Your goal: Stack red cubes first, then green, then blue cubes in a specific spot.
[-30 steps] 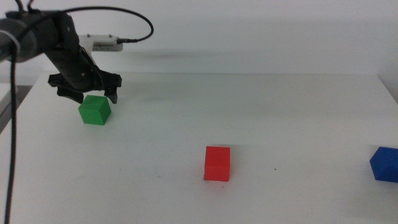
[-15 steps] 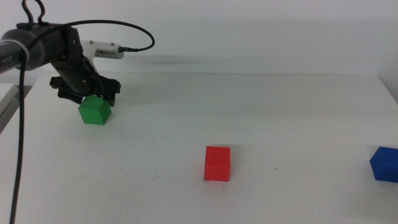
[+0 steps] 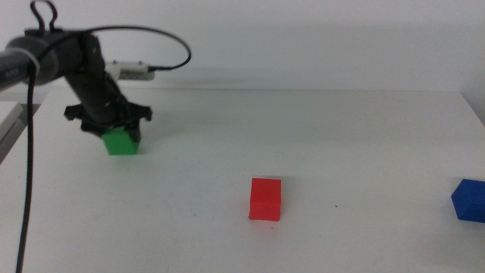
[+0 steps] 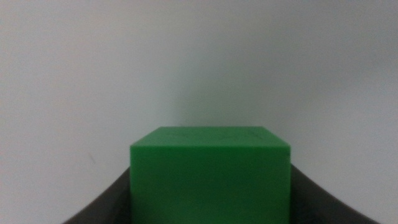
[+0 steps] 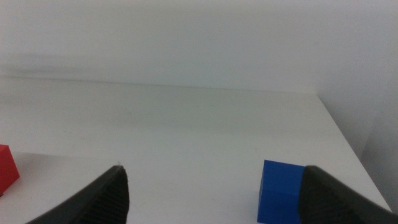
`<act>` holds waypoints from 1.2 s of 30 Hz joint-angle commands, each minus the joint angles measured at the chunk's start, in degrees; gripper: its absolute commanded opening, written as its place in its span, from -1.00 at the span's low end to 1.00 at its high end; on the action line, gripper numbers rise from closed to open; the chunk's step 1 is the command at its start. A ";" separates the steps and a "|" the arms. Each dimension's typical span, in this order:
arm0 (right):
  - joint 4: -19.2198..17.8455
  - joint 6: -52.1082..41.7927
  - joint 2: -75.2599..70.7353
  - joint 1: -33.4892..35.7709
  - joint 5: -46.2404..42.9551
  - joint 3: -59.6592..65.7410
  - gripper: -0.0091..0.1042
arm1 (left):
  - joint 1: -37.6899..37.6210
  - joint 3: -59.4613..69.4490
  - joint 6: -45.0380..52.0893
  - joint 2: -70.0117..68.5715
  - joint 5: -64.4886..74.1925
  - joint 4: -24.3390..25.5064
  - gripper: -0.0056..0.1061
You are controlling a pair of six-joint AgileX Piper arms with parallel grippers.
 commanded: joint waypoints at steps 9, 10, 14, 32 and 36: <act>-0.39 0.00 -0.29 -0.45 -0.59 0.23 0.80 | -32.66 -0.02 -34.27 -14.17 11.36 7.87 -0.72; -0.39 0.00 -0.29 -0.45 -0.59 0.23 0.80 | -34.62 0.27 -36.48 -13.92 11.36 9.15 -0.72; -0.39 0.00 -0.29 -0.45 -0.59 0.23 0.80 | -41.07 3.66 -44.68 -13.69 8.99 14.38 -0.72; -0.39 0.00 -0.29 -0.45 -0.59 0.23 0.80 | -40.83 9.54 -45.35 -10.44 -2.69 12.11 -0.72; -0.39 0.00 -0.29 -0.45 -0.59 0.23 0.80 | -40.83 9.54 -43.94 -9.72 -2.60 11.57 -0.72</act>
